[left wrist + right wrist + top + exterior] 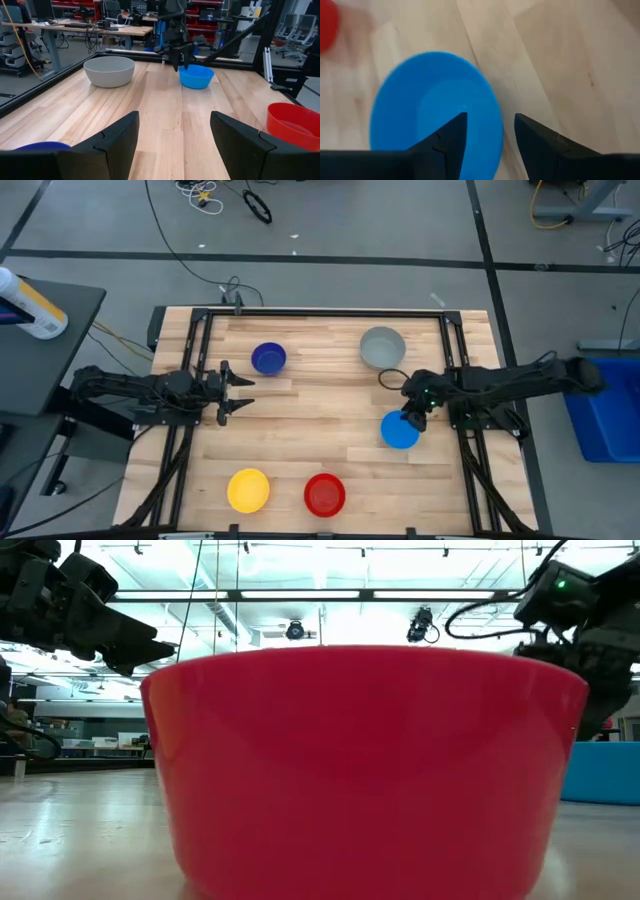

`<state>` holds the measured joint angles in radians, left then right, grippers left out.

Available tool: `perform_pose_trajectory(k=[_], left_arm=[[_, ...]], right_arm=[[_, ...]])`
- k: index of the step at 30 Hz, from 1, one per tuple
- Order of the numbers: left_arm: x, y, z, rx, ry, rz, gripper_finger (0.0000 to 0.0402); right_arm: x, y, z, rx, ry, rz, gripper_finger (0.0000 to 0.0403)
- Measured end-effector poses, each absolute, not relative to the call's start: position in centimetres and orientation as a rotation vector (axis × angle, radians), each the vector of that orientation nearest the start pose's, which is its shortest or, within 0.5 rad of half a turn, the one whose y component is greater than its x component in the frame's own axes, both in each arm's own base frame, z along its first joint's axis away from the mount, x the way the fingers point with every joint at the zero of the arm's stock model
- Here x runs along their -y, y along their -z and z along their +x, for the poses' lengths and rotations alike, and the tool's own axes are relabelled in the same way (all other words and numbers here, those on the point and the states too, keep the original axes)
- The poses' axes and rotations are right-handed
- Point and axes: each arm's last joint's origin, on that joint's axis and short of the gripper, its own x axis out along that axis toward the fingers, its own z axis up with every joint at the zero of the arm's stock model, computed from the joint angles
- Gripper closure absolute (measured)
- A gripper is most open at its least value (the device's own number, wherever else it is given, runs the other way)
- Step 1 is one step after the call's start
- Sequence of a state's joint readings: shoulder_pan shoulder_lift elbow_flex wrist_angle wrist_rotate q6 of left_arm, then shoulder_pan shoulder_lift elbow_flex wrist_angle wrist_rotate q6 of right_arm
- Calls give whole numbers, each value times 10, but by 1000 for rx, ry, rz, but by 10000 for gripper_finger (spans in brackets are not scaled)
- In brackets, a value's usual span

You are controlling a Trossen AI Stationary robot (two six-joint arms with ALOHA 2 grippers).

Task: Nest bowls inside each other
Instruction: Stack the light blue bowl on top of the gray bowl

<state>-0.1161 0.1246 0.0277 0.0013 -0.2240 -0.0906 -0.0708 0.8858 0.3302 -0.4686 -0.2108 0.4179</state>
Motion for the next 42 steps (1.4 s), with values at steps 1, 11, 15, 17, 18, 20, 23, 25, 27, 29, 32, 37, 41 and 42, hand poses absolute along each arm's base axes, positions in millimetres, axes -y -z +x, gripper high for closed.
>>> perform_pose_trajectory(k=[1,11,15,17,18,20,23,25,27,29,32,37,41,42], left_arm=[[6,-163,103,-90,-112,-73,146],[6,-163,103,-91,-112,-73,146],[6,-163,103,-91,-112,-73,146],[6,-163,103,-92,-112,-73,146],[6,-163,103,-92,-112,-73,146],[6,-163,103,-92,-112,-73,146],[6,-163,103,-92,-112,-73,146],[6,-163,103,-92,-112,-73,146],[6,-163,103,-92,-113,-73,146],[6,-163,103,-92,-112,-72,146],[6,-163,103,-92,-113,-69,146],[6,-163,103,-93,-113,-69,146],[6,-163,103,-93,-112,-69,146],[6,-163,103,-93,-113,-69,146]], right_arm=[[4,-146,144,-1047,90,525,229],[4,-132,148,-1150,116,534,289],[4,-130,150,-1161,125,540,384],[4,-129,151,-1148,138,523,393],[4,-130,153,-1133,138,511,395],[3,-132,157,-1077,150,484,397],[3,-138,167,-957,128,438,398],[3,-145,174,-882,128,401,399],[5,-156,182,-812,148,347,399],[8,-168,189,-761,198,273,400],[15,-186,197,-689,320,142,401],[39,-212,203,-619,560,15,401],[69,-220,201,-627,644,50,401],[77,-218,201,-641,658,63,401]])
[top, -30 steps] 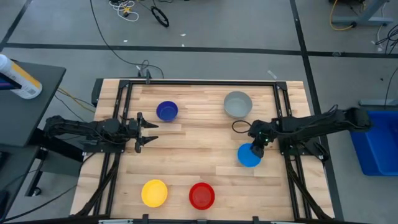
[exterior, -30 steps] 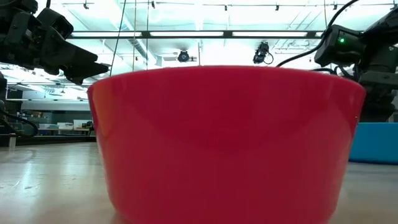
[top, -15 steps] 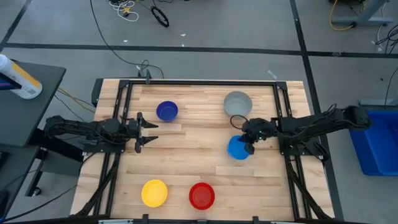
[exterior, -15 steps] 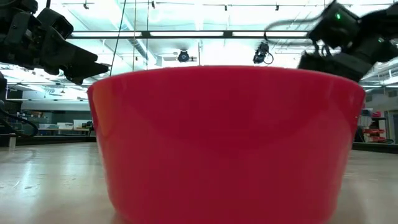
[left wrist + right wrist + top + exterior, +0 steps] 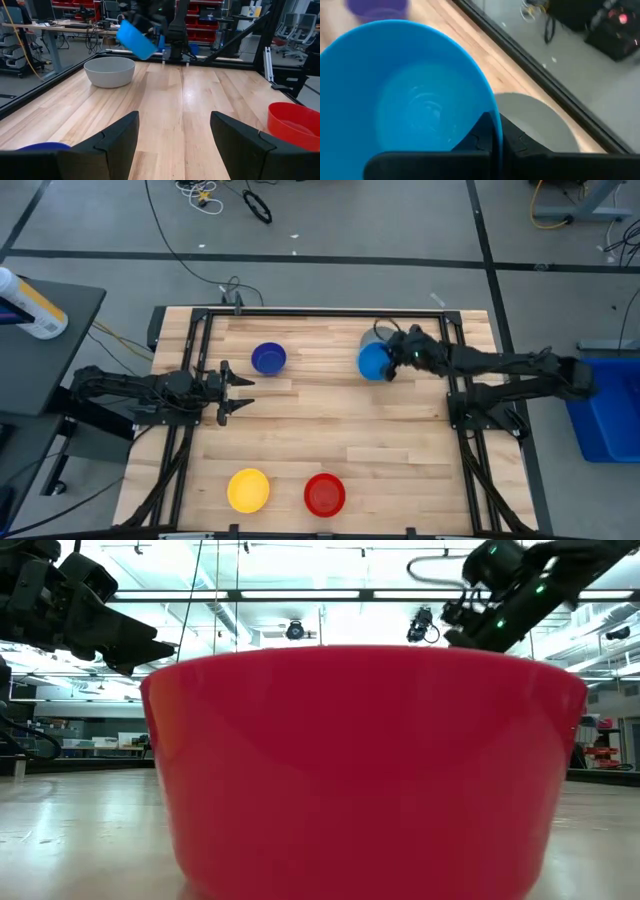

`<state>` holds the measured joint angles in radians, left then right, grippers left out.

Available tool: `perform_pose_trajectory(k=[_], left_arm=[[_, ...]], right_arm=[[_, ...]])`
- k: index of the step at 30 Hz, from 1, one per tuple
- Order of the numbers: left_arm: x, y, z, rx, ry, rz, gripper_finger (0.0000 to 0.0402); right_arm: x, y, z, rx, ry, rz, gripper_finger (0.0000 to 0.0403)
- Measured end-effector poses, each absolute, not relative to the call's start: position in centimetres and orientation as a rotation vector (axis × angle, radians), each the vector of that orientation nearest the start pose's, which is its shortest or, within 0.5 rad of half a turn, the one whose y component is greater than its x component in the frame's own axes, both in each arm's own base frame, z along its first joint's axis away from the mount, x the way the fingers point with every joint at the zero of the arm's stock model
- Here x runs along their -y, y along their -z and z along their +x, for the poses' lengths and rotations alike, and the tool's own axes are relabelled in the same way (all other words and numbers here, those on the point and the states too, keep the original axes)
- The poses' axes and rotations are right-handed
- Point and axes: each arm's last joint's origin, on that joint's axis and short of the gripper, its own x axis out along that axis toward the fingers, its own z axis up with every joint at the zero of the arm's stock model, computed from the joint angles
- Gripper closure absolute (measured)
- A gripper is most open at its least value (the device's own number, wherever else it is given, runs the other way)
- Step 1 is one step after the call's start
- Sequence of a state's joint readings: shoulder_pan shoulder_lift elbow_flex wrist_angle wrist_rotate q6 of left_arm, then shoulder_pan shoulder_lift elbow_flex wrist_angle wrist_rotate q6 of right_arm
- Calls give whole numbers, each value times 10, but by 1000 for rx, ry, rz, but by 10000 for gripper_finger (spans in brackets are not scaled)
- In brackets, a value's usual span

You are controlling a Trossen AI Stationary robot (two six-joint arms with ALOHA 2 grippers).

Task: Nest bowls inside each other
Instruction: Stack the light blue bowl on top of the gray bowl

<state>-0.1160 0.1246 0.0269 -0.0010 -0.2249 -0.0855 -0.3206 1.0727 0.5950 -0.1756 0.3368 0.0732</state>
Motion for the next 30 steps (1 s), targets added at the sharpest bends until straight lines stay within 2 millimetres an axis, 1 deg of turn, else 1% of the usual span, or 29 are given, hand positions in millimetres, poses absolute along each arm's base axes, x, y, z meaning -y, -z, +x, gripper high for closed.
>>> perform_pose_trajectory(k=[4,8,12,14,19,24,30], left_arm=[[6,-163,103,-93,-112,-63,146],[6,-163,103,-93,-112,-57,146],[6,-163,103,-93,-112,-57,146],[6,-163,103,-93,-112,-57,146],[6,-163,103,-94,-112,-57,146],[6,-163,103,-94,-112,-57,146],[6,-163,103,-94,-112,-54,146]], right_arm=[[104,-209,202,-712,702,95,401],[127,-196,210,-809,745,89,401],[144,-184,214,-914,771,115,401],[150,-182,216,-948,780,121,401],[158,-183,214,-997,791,159,401],[157,-181,207,-1049,706,297,401],[156,-181,206,-1055,711,320,399]])
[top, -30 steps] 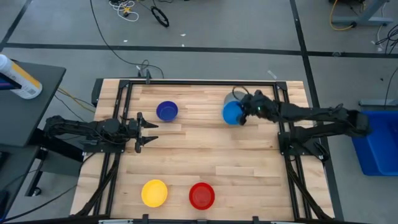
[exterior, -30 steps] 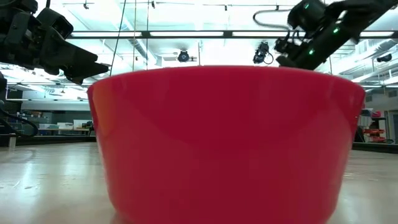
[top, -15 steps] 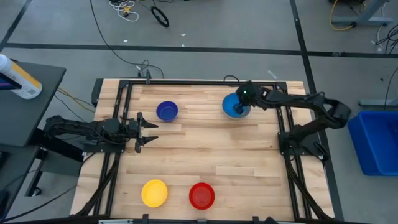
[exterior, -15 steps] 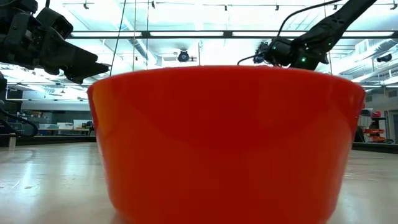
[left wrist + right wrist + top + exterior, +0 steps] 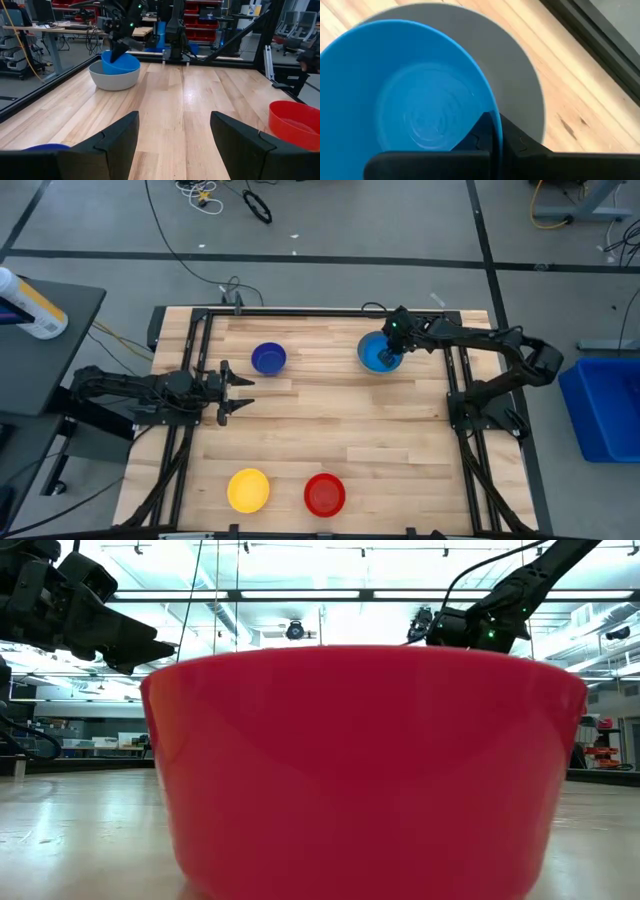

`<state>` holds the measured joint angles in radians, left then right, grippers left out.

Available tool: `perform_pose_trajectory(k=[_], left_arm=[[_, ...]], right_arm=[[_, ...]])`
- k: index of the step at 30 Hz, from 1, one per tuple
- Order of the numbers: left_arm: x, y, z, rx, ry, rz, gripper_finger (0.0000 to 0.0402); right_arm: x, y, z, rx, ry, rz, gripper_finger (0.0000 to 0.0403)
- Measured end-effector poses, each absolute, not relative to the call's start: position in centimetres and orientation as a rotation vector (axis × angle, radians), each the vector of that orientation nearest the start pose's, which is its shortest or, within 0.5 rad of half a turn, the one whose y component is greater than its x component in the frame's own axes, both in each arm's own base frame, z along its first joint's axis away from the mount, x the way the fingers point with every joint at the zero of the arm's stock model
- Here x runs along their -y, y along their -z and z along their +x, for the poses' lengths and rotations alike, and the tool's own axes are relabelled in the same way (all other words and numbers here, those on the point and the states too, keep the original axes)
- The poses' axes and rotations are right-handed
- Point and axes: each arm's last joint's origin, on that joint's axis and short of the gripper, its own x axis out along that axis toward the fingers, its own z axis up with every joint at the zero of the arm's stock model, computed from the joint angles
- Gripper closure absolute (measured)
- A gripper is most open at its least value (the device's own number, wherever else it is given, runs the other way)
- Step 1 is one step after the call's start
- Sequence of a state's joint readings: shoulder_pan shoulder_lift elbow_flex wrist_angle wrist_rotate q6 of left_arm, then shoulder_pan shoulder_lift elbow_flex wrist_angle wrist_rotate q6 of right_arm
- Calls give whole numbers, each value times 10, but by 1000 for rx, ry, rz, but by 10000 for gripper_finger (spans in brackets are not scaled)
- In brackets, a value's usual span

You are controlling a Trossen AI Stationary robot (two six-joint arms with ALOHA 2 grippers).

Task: Nest bowls inside each other
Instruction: Stack the light blue bowl on top of the gray bowl, then stack the dark blue bowl on top of the light blue bowl

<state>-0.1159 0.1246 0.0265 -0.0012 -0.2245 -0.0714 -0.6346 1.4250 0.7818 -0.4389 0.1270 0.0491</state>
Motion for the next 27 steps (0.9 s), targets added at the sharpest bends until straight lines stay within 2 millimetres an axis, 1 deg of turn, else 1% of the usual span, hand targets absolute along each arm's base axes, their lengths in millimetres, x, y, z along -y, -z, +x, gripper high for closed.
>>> perform_pose_trajectory(k=[3,11,15,18,21,23,27], left_arm=[[6,-163,103,-94,-112,-56,146],[6,-162,103,-95,-105,-58,146],[6,-162,103,-95,-104,-58,146],[6,-162,103,-95,-105,-53,146],[5,-162,103,-95,-116,-50,146],[5,-162,103,-94,-124,-49,146],[4,-163,103,-83,-173,-48,146]], right_arm=[[157,-181,207,-1049,704,321,376],[157,-181,208,-1034,682,329,278],[159,-184,212,-987,743,277,241],[157,-189,222,-905,724,218,223],[154,-201,237,-777,616,214,211],[151,-212,247,-695,529,231,207],[137,-231,266,-607,403,242,206]])
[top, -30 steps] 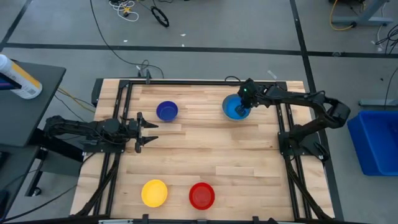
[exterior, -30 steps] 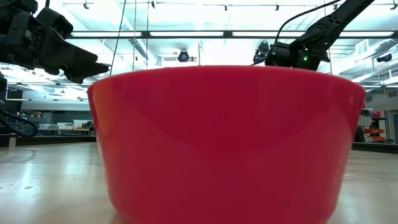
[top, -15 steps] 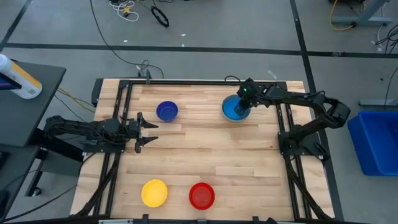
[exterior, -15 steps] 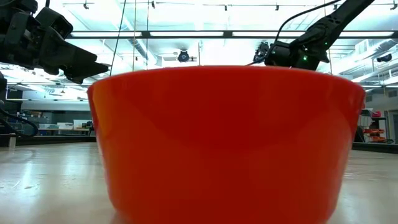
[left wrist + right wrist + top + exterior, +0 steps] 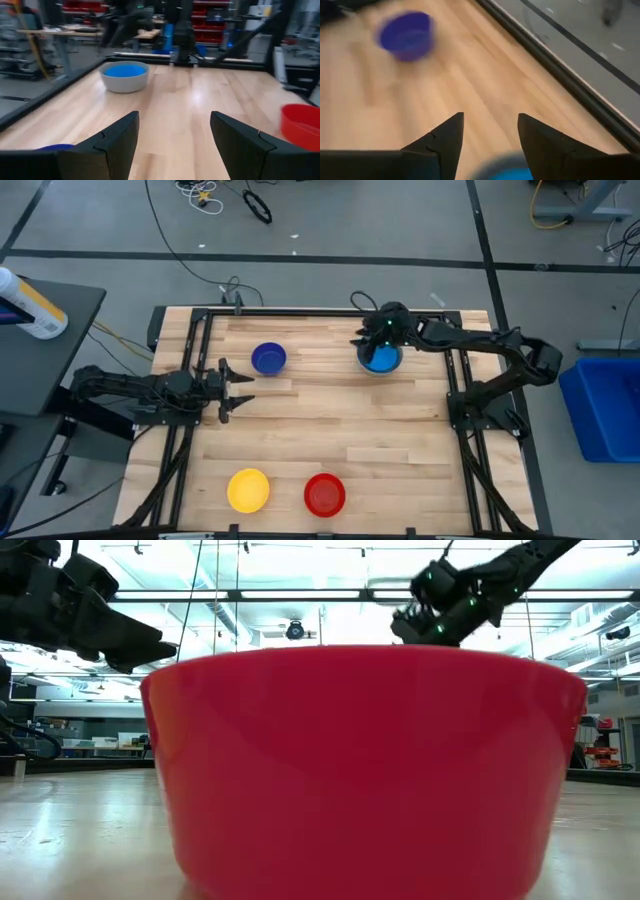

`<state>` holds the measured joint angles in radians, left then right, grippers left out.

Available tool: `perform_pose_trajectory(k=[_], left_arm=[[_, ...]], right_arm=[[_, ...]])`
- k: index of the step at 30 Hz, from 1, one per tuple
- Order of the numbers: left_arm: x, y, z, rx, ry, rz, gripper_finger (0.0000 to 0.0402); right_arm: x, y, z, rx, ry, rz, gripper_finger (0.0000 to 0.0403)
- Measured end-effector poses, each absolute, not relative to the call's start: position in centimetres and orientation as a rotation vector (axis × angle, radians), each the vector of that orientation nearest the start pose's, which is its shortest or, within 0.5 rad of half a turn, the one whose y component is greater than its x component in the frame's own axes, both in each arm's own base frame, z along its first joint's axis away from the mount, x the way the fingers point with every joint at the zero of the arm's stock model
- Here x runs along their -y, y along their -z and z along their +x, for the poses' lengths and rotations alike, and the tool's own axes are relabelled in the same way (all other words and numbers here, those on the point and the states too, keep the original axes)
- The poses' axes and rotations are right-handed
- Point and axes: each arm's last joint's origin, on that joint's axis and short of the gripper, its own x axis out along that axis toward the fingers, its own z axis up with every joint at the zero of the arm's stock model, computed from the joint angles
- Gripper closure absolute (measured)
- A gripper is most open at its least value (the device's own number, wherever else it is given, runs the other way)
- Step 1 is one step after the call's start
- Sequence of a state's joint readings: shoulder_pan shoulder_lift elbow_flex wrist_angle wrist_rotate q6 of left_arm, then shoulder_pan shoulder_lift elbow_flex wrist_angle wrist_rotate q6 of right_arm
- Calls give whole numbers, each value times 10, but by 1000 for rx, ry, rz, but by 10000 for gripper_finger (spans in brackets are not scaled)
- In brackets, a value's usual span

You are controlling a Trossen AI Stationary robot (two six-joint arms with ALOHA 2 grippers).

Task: Nest bowls inside each other
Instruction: Stack the dark blue bowl on top of the light blue bowl

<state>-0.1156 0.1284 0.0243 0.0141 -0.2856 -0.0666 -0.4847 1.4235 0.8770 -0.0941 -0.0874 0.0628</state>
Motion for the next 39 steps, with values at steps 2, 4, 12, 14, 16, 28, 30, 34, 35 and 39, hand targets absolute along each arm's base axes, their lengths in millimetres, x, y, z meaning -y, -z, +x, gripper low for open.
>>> perform_pose_trajectory(k=[2,4,12,14,16,28,30,34,35,39], left_arm=[[2,-161,105,-72,-239,-43,147],[0,-159,107,-90,-296,-19,150],[-12,-158,127,-279,-427,-24,160],[-17,-161,137,-343,-451,-19,160],[-22,-167,150,-402,-459,-8,159],[-58,-154,221,-781,-500,-79,169],[-63,-148,226,-808,-509,-105,171],[-69,-140,231,-844,-525,-126,176],[-70,-139,231,-851,-529,-128,178],[-74,-136,230,-864,-554,-148,195]], right_arm=[[126,-239,275,-579,359,219,206],[115,-247,283,-559,319,200,206],[79,-260,299,-564,205,187,203],[70,-258,299,-593,182,191,203],[63,-256,299,-619,164,199,203],[15,-248,299,-742,83,164,197],[7,-249,299,-737,65,152,194],[-6,-250,299,-726,79,112,192],[-8,-250,299,-725,78,107,192],[-14,-250,299,-724,62,105,195]])
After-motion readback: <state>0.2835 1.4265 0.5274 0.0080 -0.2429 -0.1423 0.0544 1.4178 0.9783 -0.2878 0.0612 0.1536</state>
